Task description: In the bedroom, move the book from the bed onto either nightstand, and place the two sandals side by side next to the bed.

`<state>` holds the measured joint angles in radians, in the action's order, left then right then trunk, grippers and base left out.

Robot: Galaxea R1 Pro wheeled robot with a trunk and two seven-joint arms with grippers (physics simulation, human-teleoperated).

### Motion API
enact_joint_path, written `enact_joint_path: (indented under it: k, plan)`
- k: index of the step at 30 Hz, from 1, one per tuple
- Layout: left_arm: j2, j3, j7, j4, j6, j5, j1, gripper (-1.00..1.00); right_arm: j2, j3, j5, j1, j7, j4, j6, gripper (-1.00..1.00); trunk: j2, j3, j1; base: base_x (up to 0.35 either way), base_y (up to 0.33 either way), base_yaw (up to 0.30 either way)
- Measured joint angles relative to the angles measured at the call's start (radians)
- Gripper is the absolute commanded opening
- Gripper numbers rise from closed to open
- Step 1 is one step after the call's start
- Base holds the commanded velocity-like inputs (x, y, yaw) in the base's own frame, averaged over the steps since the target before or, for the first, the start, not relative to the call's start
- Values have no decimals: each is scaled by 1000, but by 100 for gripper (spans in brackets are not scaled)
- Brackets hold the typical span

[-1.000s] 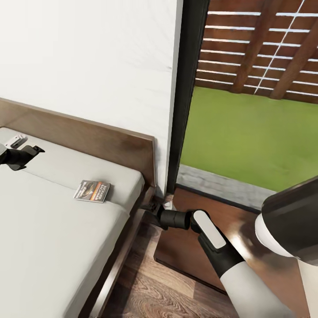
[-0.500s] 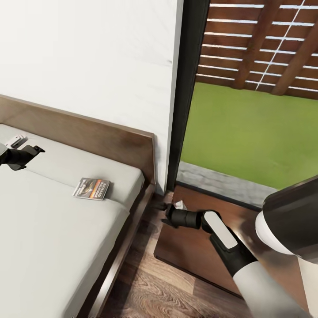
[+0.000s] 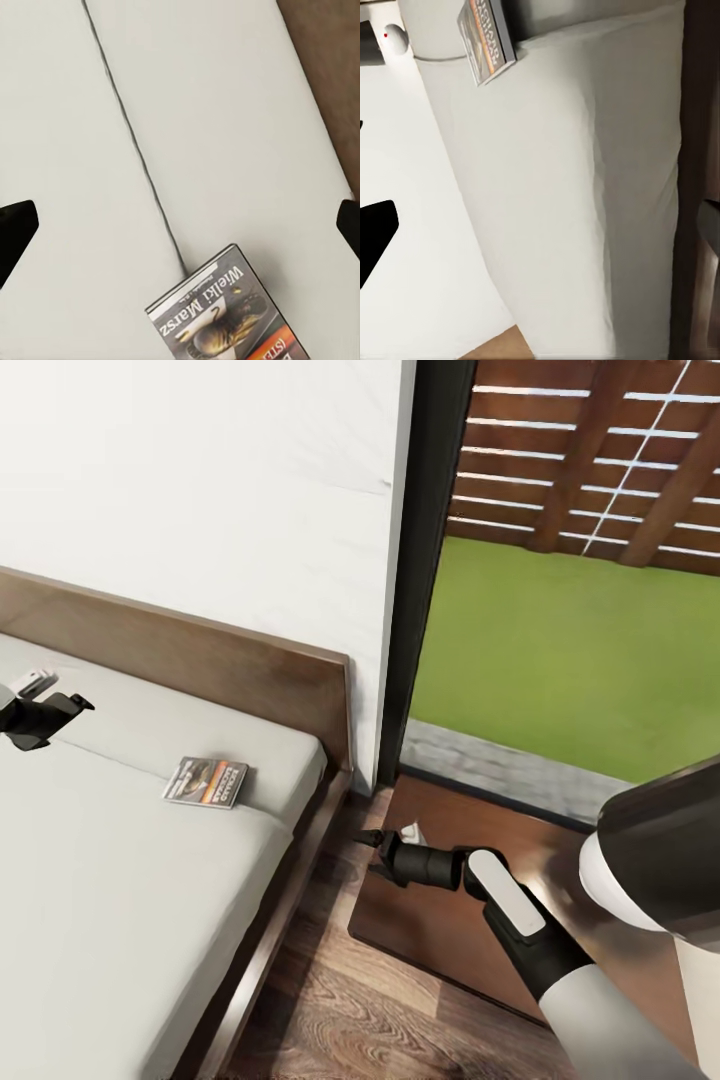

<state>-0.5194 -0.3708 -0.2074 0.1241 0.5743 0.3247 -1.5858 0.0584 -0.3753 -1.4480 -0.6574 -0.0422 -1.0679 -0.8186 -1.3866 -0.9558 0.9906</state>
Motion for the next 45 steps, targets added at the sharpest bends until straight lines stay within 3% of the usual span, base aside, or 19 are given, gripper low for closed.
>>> enact_joint_path:
  k: [10,15,18,21,22,26,27,28,35,39,45]
  plan:
    - [7,-1,-10,0,0,0,0,100,0,-48,-2,5,11,-1,0,100,0,-15,0,0,0,0]
    - [11,-1,-11,5,-5,0,0,100,1,-67,-11,6,63,-10,1,100,0,-23,0,0,0,0]
    - [15,-1,-12,13,-9,0,0,100,1,-72,-11,6,126,-13,3,100,0,-28,0,0,0,0]
    - [17,-1,-12,18,-12,-1,0,100,5,-74,23,6,213,-15,7,100,0,-33,0,0,0,0]
    - [17,-1,-12,18,-12,-1,0,100,5,-74,24,6,214,-15,7,100,0,-34,0,0,0,0]
    - [18,1,-12,21,-13,-1,0,100,17,-76,102,6,362,-14,11,100,0,-40,0,0,0,0]
    - [18,4,-12,22,-13,-2,0,100,25,-77,142,7,445,-13,16,100,0,-42,0,0,0,0]
    - [18,4,-12,22,-13,-2,0,100,25,-77,144,7,448,-13,16,100,0,-43,0,0,0,0]
    - [17,41,-13,24,-10,-4,0,100,40,-78,224,15,706,-10,55,100,0,-54,0,0,0,0]
    - [18,64,-14,26,-10,-4,0,100,42,-78,241,23,789,-9,85,100,0,-60,0,0,0,0]
    - [19,77,-15,26,-10,-3,0,100,44,-77,246,40,837,-9,104,100,0,-70,0,0,0,0]
